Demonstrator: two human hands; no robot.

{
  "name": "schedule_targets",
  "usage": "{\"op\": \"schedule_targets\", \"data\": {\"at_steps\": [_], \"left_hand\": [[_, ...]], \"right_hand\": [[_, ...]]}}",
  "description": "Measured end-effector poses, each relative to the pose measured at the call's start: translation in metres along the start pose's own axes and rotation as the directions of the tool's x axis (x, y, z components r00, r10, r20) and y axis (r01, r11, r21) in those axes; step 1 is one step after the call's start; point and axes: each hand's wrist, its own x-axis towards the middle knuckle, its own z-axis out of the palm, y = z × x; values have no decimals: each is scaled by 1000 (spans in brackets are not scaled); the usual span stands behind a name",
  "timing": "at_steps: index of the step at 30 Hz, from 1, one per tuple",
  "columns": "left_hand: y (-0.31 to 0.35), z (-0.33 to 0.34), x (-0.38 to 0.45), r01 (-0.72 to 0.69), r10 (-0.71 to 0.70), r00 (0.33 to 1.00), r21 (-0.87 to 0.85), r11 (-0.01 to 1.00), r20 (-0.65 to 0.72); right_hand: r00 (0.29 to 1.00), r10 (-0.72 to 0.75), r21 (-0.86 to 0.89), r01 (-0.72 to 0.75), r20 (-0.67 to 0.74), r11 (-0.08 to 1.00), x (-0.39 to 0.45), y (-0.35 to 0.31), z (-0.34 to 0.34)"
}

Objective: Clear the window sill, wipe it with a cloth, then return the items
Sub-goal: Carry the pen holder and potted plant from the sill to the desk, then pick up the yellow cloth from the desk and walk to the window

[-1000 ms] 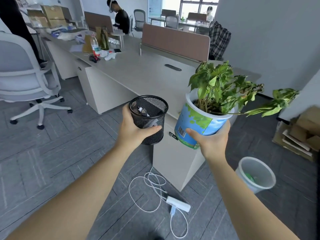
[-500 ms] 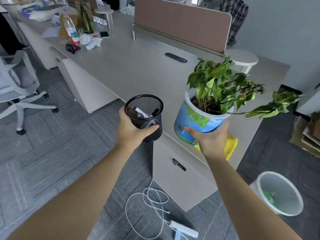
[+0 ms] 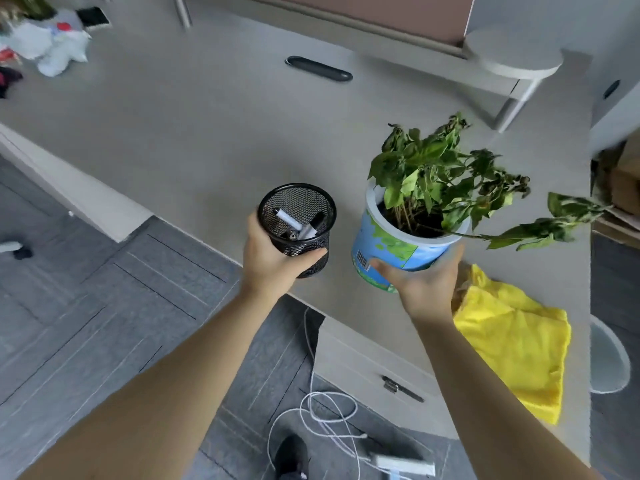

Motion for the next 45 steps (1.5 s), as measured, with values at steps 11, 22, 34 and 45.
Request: {"op": "schedule_targets", "data": {"at_steps": [11, 22, 34, 45], "left_hand": [[-28, 21, 64, -22, 32, 992, -89, 996, 119], [-24, 7, 27, 22, -25, 999, 68, 997, 39], [16, 56, -89, -64, 56, 995, 92, 994, 86], [33, 156, -120, 238, -264, 816, 116, 964, 515]], "right_hand": [[997, 57, -63, -60, -56, 996, 37, 32, 40], [993, 111, -237, -99, 40, 966, 26, 24, 22], [991, 125, -254, -131, -38, 958, -30, 11, -104], [792, 527, -226, -599, -307, 768, -27, 47, -178]]}}
